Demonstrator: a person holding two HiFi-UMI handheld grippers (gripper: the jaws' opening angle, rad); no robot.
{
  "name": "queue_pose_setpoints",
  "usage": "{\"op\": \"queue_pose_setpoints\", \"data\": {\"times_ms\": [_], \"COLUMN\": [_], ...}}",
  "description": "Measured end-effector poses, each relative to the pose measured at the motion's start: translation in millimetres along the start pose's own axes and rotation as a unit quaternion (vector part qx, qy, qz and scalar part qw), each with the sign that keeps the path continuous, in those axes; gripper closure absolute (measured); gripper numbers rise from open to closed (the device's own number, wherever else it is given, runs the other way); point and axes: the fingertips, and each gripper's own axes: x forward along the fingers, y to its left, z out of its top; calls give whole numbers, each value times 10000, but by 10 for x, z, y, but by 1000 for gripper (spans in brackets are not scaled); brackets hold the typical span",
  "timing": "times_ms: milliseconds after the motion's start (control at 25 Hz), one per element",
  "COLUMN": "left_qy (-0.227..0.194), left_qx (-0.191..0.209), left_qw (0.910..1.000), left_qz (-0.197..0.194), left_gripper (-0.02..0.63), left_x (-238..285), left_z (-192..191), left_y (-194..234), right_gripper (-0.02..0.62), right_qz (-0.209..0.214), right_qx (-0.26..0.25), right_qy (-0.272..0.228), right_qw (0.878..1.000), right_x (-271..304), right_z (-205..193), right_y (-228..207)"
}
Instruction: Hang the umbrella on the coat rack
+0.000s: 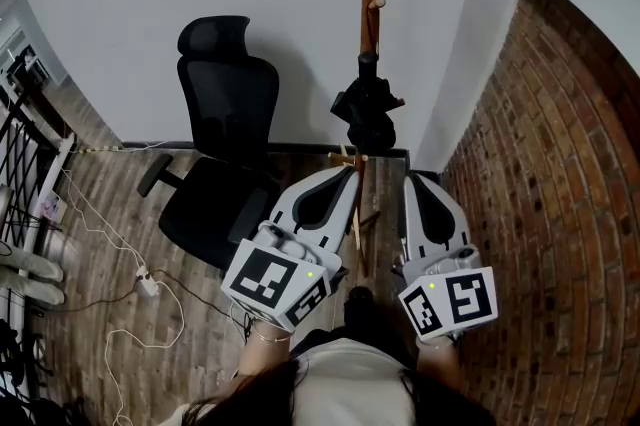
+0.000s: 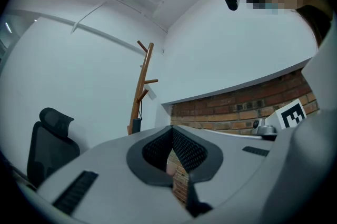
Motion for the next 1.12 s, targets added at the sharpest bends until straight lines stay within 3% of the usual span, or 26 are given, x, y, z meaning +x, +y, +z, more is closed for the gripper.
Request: {"op": "queue_pose_setpoints", "data": {"times_ms": [360, 1120], "left_qy": [-45, 47], "left_qx": [-87, 5], "left_qw": [9999, 10000], "left_qz": [40, -33], "left_gripper": [596, 595], "left_x": [-270, -424], "left_z": [-2, -37], "left_y": [-178, -257], "right_gripper": [560, 560], "right_qz": [-49, 71], "right_qx": [-8, -194], "right_qy": [-2, -102], "right_qw": [10000, 9997], "right_x": [-333, -479], "right_z": [41, 59], "right_y": [139, 391]}}
